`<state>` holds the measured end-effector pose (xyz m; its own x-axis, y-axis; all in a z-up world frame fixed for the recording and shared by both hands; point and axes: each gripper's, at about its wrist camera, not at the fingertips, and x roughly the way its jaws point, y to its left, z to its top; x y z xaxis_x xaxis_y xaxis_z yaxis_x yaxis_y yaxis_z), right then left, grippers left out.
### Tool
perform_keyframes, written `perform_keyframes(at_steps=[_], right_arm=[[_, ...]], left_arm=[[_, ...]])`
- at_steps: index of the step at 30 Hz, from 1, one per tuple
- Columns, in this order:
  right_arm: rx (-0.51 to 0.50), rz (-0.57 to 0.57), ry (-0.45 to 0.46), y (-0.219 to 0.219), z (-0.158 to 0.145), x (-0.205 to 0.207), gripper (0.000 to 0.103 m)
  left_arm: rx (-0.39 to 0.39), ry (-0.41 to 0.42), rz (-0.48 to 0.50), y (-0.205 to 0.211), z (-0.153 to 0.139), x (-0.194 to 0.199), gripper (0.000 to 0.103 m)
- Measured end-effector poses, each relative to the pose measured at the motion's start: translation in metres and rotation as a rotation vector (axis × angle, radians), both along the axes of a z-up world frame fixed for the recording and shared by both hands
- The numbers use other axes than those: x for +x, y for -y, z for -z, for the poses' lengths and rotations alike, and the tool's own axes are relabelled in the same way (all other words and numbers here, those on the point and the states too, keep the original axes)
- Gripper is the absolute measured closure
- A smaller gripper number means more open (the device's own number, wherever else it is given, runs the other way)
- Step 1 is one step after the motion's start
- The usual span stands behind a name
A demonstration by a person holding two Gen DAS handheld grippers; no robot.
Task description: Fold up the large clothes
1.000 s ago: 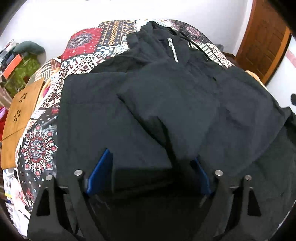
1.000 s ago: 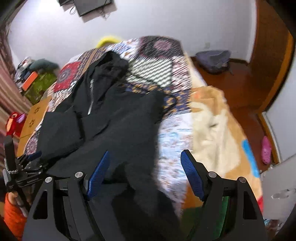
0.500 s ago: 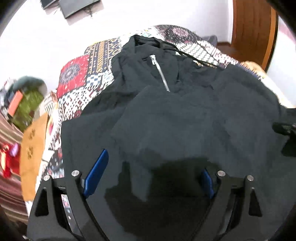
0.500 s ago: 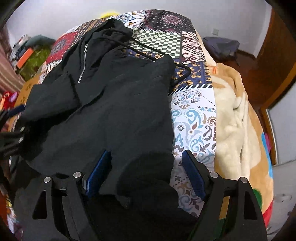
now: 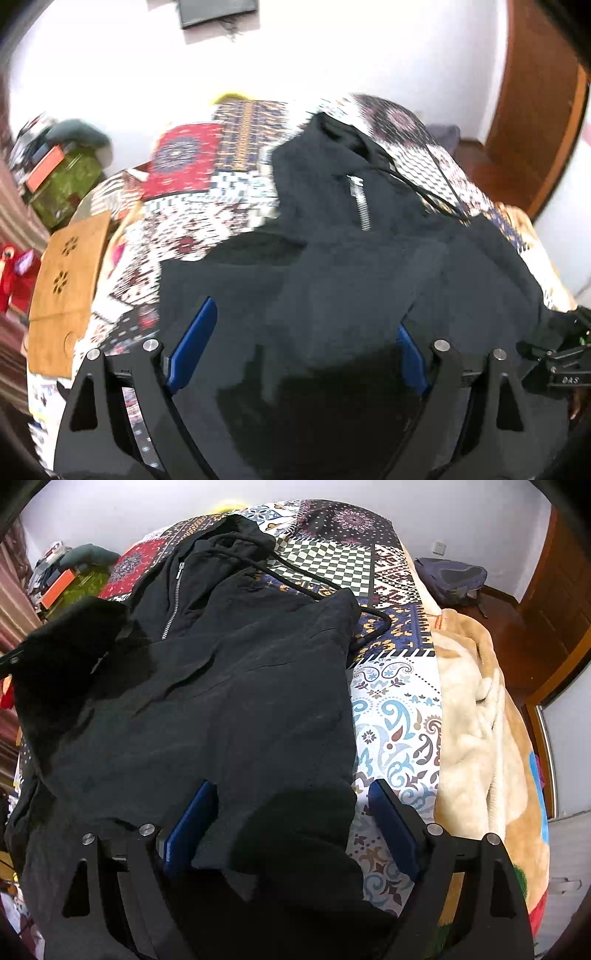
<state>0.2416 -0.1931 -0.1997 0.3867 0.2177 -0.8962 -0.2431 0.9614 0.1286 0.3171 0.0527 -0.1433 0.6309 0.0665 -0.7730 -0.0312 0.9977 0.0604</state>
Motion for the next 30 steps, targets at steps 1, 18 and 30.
perform_keyframes(at_steps=[1, 18, 30], right_arm=[[0.001, -0.001, 0.0, 0.0, 0.0, 0.0, 0.018], [-0.085, 0.045, -0.019, -0.011, -0.004, -0.003, 0.016], [0.015, 0.06, 0.081, -0.027, -0.055, 0.015, 0.016]], left_arm=[[-0.01, 0.004, -0.023, -0.011, -0.002, -0.005, 0.015], [-0.224, -0.202, -0.253, -0.122, 0.09, -0.102, 0.007], [-0.074, -0.007, -0.195, -0.113, 0.004, -0.076, 0.007]])
